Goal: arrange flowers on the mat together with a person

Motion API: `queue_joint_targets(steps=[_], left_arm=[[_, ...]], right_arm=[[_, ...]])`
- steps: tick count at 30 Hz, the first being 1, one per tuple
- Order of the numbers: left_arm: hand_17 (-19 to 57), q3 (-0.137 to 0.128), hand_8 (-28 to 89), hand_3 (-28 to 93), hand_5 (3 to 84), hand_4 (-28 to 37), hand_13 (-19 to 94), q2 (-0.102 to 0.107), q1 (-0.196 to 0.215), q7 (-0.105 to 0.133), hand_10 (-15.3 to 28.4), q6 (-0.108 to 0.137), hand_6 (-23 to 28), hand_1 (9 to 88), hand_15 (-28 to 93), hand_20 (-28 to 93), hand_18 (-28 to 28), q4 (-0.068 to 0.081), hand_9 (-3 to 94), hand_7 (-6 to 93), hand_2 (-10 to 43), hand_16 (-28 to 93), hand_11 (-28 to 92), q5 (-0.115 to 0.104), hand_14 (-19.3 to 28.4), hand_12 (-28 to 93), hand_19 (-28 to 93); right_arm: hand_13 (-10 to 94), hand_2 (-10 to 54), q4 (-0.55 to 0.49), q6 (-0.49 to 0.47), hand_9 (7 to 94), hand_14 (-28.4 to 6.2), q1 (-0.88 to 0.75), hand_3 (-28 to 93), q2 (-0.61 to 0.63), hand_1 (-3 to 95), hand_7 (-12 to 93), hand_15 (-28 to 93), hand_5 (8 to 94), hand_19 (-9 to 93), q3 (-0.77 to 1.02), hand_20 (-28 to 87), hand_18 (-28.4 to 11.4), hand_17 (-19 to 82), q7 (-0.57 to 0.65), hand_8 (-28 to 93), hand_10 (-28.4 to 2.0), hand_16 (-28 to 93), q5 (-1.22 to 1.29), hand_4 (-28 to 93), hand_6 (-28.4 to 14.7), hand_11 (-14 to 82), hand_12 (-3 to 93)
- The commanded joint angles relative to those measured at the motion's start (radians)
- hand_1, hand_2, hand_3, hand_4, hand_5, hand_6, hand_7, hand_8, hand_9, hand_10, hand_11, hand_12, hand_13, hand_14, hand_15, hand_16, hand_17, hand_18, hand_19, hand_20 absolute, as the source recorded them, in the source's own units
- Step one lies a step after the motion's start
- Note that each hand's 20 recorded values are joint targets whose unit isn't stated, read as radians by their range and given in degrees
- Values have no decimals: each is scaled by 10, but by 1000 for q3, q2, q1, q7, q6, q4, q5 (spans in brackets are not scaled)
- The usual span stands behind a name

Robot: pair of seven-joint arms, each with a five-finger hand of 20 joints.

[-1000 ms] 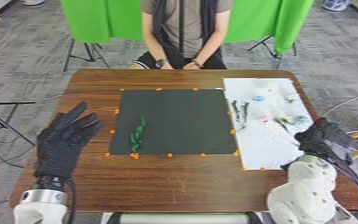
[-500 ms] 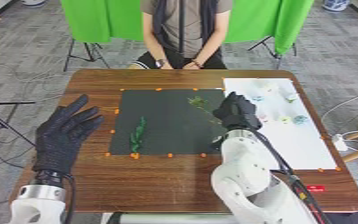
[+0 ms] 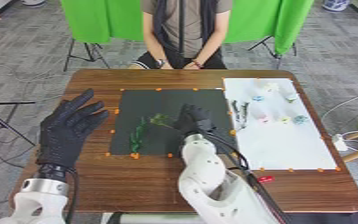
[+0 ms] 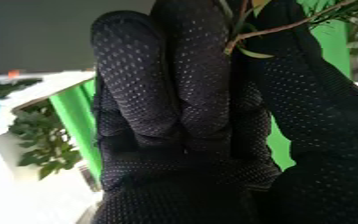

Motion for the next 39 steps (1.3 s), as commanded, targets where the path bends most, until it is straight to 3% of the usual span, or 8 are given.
queue_joint_targets(steps=[1, 9, 15, 19, 25, 33, 35, 39], left_arm=[[-57, 4, -85, 749, 389, -283, 291, 3, -9, -8, 238, -22, 118, 204, 543, -139, 265, 4, 378, 103, 113, -127, 276, 7, 284, 100, 673], [-57, 3, -85, 748, 389, -283, 291, 13, -24, -3, 239, -27, 118, 205, 543, -139, 265, 4, 379, 104, 114, -127, 275, 9, 284, 101, 673], [-57, 5, -85, 750, 390, -283, 291, 31, -31, 11, 238, -26, 118, 208, 543, -139, 265, 4, 378, 104, 113, -127, 276, 6, 284, 101, 673], [-57, 1, -85, 750, 389, -283, 291, 30, -21, 12, 238, -20, 118, 209, 544, -139, 265, 0, 379, 105, 113, -127, 276, 5, 284, 100, 673], [-57, -2, -85, 751, 390, -283, 292, 34, -13, 22, 238, -14, 118, 211, 543, -139, 265, -2, 379, 105, 113, -128, 277, 3, 284, 100, 673], [-57, 0, -85, 750, 390, -283, 292, 30, -4, 15, 238, -5, 119, 214, 542, -139, 265, -7, 378, 105, 114, -127, 277, 2, 284, 100, 673], [-57, -3, -85, 750, 390, -283, 292, 22, -2, 2, 238, -8, 119, 214, 543, -139, 265, -6, 379, 105, 114, -127, 277, 5, 284, 100, 673], [-57, -7, -85, 751, 390, -283, 293, 20, 17, 11, 238, 4, 119, 214, 543, -139, 265, -13, 379, 105, 113, -127, 276, 5, 284, 100, 673]], right_arm=[[819, -95, 21, -108, 937, -110, -10, 686, -20, 478, 167, 620, 933, 821, -20, -3, -190, 259, -39, 32, -118, 144, -60, -283, 5, 360, 189], [823, -95, 4, -217, 937, -120, 17, 704, -18, 441, 172, 634, 935, 832, -51, -13, -199, 260, -25, 24, -124, 143, -47, -283, 3, 378, 187], [832, -95, 5, -223, 937, -126, 47, 734, -19, 394, 195, 661, 937, 852, -67, -38, -210, 267, 19, -30, -124, 141, -26, -283, 4, 418, 175], [848, -95, -1, -229, 937, -124, 50, 746, -23, 374, 246, 671, 937, 876, -60, -68, -219, 283, 28, -137, -123, 141, -6, -283, 6, 455, 167], [885, -95, -14, -257, 937, -118, 45, 747, -32, 364, 287, 654, 937, 890, -51, -94, -228, 300, 27, -156, -114, 145, -5, -283, 9, 493, 150], [888, -95, -57, -285, 937, -118, 17, 741, -53, 354, 275, 642, 937, 900, -6, -118, -230, 301, 32, -159, -115, 154, 39, -283, 7, 487, 147], [889, -95, -78, -282, 937, -117, 11, 742, -50, 352, 259, 640, 937, 902, 4, -122, -230, 302, 49, -162, -114, 154, 72, -283, 5, 488, 146], [894, -94, -115, -282, 937, -116, -8, 741, -48, 346, 246, 642, 937, 909, 29, -128, -232, 308, 45, -158, -113, 155, 103, -283, 4, 496, 143]])
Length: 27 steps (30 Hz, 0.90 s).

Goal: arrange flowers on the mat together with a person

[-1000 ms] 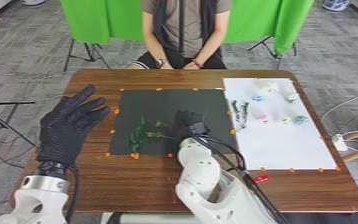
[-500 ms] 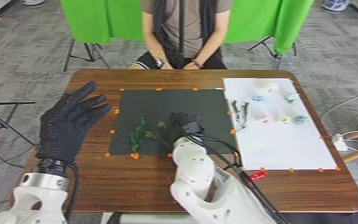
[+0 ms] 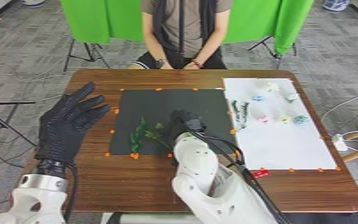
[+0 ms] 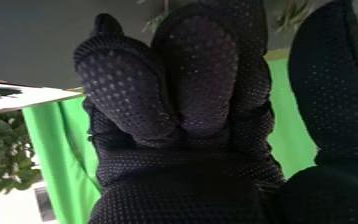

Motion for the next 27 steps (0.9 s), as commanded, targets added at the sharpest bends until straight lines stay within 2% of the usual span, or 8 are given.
queue_joint_targets(steps=[1, 3, 6, 9, 14, 21, 25, 27], left_arm=[[-57, -4, -85, 751, 390, -283, 293, -12, 37, 0, 238, 19, 119, 214, 543, -139, 264, -8, 379, 105, 113, -127, 276, 1, 284, 100, 673], [-57, -2, -85, 750, 390, -283, 293, -8, 58, 17, 238, 40, 119, 214, 543, -139, 264, -14, 379, 105, 114, -127, 277, -10, 284, 100, 673], [-57, -11, -85, 749, 390, -283, 294, -9, 71, 18, 238, 34, 119, 214, 543, -139, 264, -11, 379, 104, 114, -127, 277, -6, 284, 100, 673], [-57, -12, -85, 748, 389, -283, 293, -1, 89, 65, 239, 48, 118, 206, 542, -139, 265, -8, 379, 103, 112, -127, 276, -11, 284, 99, 673], [-58, -11, -86, 747, 386, -283, 292, 3, 94, 115, 234, 38, 111, 193, 539, -139, 264, 11, 377, 99, 109, -126, 266, -18, 284, 97, 671], [-60, 1, -87, 747, 370, -283, 291, -4, 105, 146, 221, 37, 89, 182, 529, -134, 263, 39, 372, 90, 103, -122, 242, -15, 284, 95, 658], [-61, -6, -88, 748, 359, -283, 294, -17, 121, 142, 207, 42, 75, 177, 511, -125, 262, 52, 372, 85, 100, -120, 216, 33, 284, 92, 650], [-62, 1, -88, 751, 357, -283, 300, -22, 116, 137, 198, 47, 70, 176, 483, -117, 261, 58, 375, 83, 98, -117, 204, 36, 281, 92, 643]], right_arm=[[895, -94, -82, 17, 937, -116, -24, 741, 8, 345, 246, 642, 937, 910, 26, -132, -232, 308, 30, -157, -113, 156, 91, -283, 4, 497, 142], [895, -92, -112, 23, 937, -116, -52, 740, 2, 343, 238, 642, 937, 913, 65, -137, -232, 309, 14, -157, -113, 157, 130, -283, 1, 497, 141], [875, -76, -180, 164, 937, -123, -80, 736, 53, 332, 184, 638, 930, 910, 109, -148, -231, 298, 2, -149, -116, 156, 305, -282, -2, 460, 147], [785, -31, -253, 264, 916, -146, -122, 742, 89, 307, 129, 596, 860, 827, 201, -95, -218, 225, -10, -125, -141, 123, 557, -281, -19, 302, 169], [670, 17, -332, 466, 816, -180, -246, 771, 179, 265, 133, 547, 766, 689, 342, 52, -207, 145, -208, -127, -171, 86, 853, -280, -32, 237, 146], [514, 102, -337, 446, 635, -233, -476, 805, 173, 187, 128, 473, 612, 569, 618, 108, -206, 77, -606, -129, -206, 67, 1554, -282, -52, 186, 118], [456, 115, -352, 439, 562, -239, -545, 810, 171, 154, 114, 406, 534, 527, 669, 122, -210, 56, -657, -126, -197, 64, 1595, -283, -43, 145, 105], [430, 117, -360, 433, 536, -240, -579, 811, 169, 136, 107, 355, 507, 500, 694, 133, -209, 48, -687, -123, -191, 79, 1654, -283, -38, 126, 107]])
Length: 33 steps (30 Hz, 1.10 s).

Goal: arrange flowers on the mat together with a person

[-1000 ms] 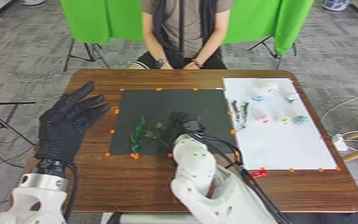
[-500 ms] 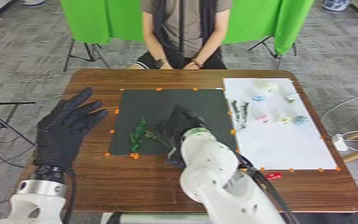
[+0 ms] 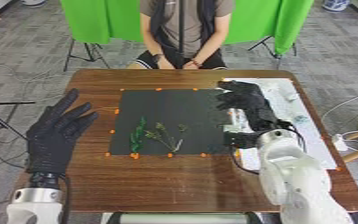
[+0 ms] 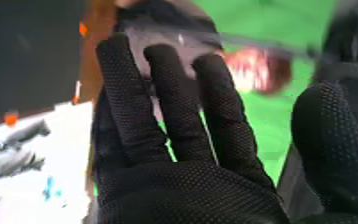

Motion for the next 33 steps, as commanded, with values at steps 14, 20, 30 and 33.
queue_joint_targets(steps=[14, 20, 30, 33], left_arm=[[-59, 25, -90, 757, 336, -283, 289, -20, 30, 14, 189, 20, 57, 175, 437, -56, 258, 43, 350, 89, 92, -78, 183, 26, 269, 103, 637], [-58, 28, -89, 757, 339, -283, 290, -19, 25, 3, 198, 20, 63, 176, 451, -53, 257, 39, 359, 90, 93, -84, 200, 25, 273, 106, 635], [-3, 46, -88, 752, 347, -283, 314, -15, 14, 14, 204, 21, 68, 167, 454, -130, 283, 44, 376, 86, 96, -93, 204, 17, 276, 101, 765], [-16, 46, -88, 753, 348, -283, 312, -14, 16, 14, 205, 27, 69, 167, 456, -147, 278, 42, 376, 87, 96, -92, 205, 16, 276, 101, 750]], right_arm=[[416, 117, -45, -65, 505, -242, -275, 816, 10, 120, 102, 328, 458, 487, 167, 155, -212, 55, -176, -120, -188, 108, 651, -283, -27, 106, 110], [419, 119, -46, -73, 507, -242, -278, 815, 2, 121, 104, 330, 459, 491, 173, 159, -225, 55, -179, -121, -189, 110, 650, -283, -28, 109, 111], [422, 121, -44, -69, 510, -240, -279, 821, 1, 121, 105, 333, 465, 494, 172, 162, -227, 55, -175, -122, -189, 111, 655, -283, -28, 111, 110], [423, 121, -42, -67, 512, -241, -275, 821, 1, 122, 106, 333, 466, 494, 169, 162, -227, 55, -171, -122, -189, 110, 652, -283, -28, 113, 110]])
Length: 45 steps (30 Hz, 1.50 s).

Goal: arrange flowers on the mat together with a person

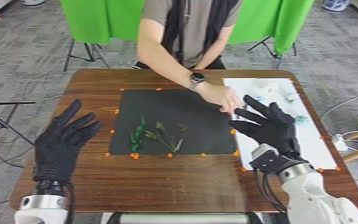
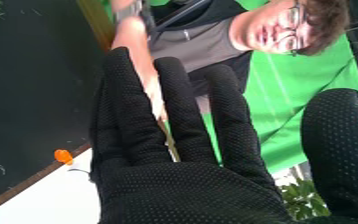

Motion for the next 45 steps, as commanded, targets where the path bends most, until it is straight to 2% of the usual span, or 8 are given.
queue_joint_targets(steps=[1, 7, 18, 24, 35, 39, 41, 45], left_arm=[[-20, 5, -88, 753, 348, -283, 311, -4, 8, -11, 205, 13, 69, 167, 456, -151, 276, 2, 376, 87, 96, -92, 206, -5, 277, 101, 744], [-51, 4, -88, 754, 347, -283, 302, -8, 8, -31, 206, 20, 70, 166, 461, -163, 277, 0, 371, 90, 97, -92, 207, -7, 279, 101, 671], [-61, 11, -88, 753, 344, -283, 292, -1, 5, -23, 209, 28, 71, 171, 470, -134, 275, -2, 367, 90, 97, -93, 212, -13, 283, 102, 636], [-62, 12, -88, 753, 345, -283, 292, -3, 3, -29, 210, 30, 71, 172, 473, -119, 272, -2, 367, 91, 98, -95, 215, -12, 283, 102, 630], [-63, 12, -88, 755, 346, -283, 290, 0, 4, -24, 212, 32, 74, 173, 482, -98, 270, -4, 368, 92, 97, -97, 224, -14, 284, 102, 623], [-64, 19, -88, 754, 346, -283, 290, 7, -2, -17, 212, 38, 76, 174, 482, -94, 268, -3, 368, 93, 98, -98, 226, -19, 284, 102, 621], [-64, 19, -88, 754, 346, -283, 290, 5, -5, -20, 213, 37, 76, 175, 484, -92, 268, -2, 368, 92, 98, -98, 227, -16, 284, 102, 620], [-64, 25, -88, 754, 347, -283, 289, 14, -7, -7, 214, 41, 76, 175, 485, -87, 267, -2, 369, 93, 98, -98, 227, -21, 283, 101, 619]], right_arm=[[424, 121, -5, -1, 512, -240, -8, 822, -8, 122, 106, 333, 466, 494, -5, 162, -227, 55, 4, -122, -189, 110, -2, -283, -28, 113, 110], [422, 121, 1, -51, 511, -241, 17, 823, -14, 124, 105, 333, 465, 494, -12, 162, -225, 56, 36, -122, -188, 109, -114, -283, -28, 112, 109], [421, 112, 7, -59, 510, -237, 27, 826, -15, 133, 111, 326, 469, 490, -18, 161, -225, 54, 42, -125, -188, 110, -134, -283, -26, 111, 110], [423, 109, 5, -58, 513, -236, 26, 827, -17, 137, 112, 329, 471, 492, -17, 163, -225, 55, 50, -126, -188, 112, -136, -283, -26, 113, 110], [476, 103, 3, 3, 560, -226, 44, 825, 11, 148, 118, 495, 483, 530, -24, 180, -223, 72, 59, -127, -198, 90, -192, -283, -30, 171, 120], [484, 98, -4, 76, 566, -226, 52, 826, 38, 154, 119, 517, 485, 548, -40, 185, -226, 79, 65, -127, -200, 84, -250, -283, -30, 181, 121], [495, 94, -15, 203, 575, -224, 74, 827, 72, 159, 121, 535, 488, 567, -78, 190, -228, 87, 105, -128, -201, 80, -317, -283, -31, 191, 123], [553, 69, -12, 331, 623, -208, 112, 827, 127, 188, 121, 591, 494, 633, -118, 202, -231, 130, 215, -127, -201, 73, -546, -282, -36, 238, 127]])
